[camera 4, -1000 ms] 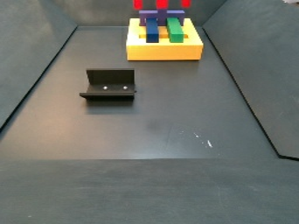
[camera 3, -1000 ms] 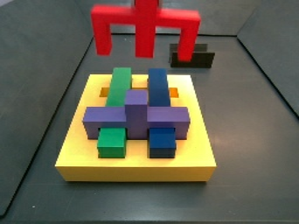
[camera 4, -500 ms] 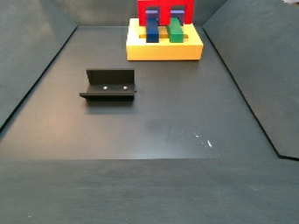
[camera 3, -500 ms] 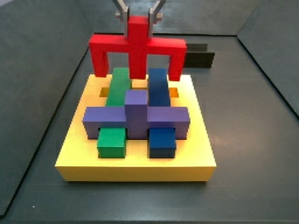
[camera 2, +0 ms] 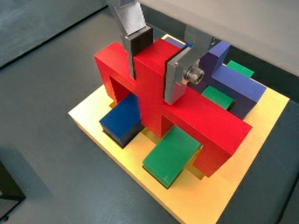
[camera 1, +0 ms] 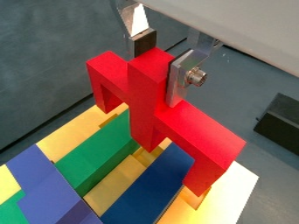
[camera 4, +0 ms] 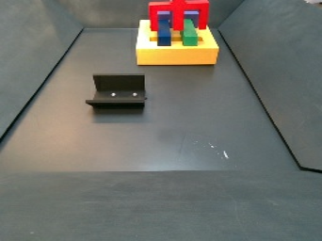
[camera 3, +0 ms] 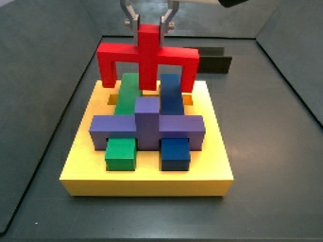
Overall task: Pick up the red object. Move up. Place the red object on the fixture. Regrasp the red object. Move to above the board. Insert the red object.
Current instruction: Insert the red object.
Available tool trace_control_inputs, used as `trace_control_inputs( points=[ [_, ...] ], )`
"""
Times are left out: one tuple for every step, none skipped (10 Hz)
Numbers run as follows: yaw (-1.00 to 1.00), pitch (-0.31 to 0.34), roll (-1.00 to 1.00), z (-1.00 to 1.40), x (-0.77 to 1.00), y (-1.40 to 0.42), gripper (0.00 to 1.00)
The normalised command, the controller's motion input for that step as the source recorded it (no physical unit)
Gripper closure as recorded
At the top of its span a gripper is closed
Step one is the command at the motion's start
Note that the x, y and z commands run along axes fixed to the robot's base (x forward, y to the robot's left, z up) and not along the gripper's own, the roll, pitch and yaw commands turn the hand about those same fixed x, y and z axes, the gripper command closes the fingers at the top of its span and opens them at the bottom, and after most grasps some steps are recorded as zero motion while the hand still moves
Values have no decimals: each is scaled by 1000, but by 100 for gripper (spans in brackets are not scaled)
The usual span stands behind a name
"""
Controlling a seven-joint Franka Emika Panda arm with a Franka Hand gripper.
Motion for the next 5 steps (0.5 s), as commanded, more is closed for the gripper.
trace_control_inputs(
  points=[
    [0,0,0,-54,94,0,100],
    [0,0,-30,0,60,46,100],
    [0,0,-70,0,66,89,100],
    [0,0,-73,0,100,103,100],
    [0,0,-46,0,89,80,100]
  ],
)
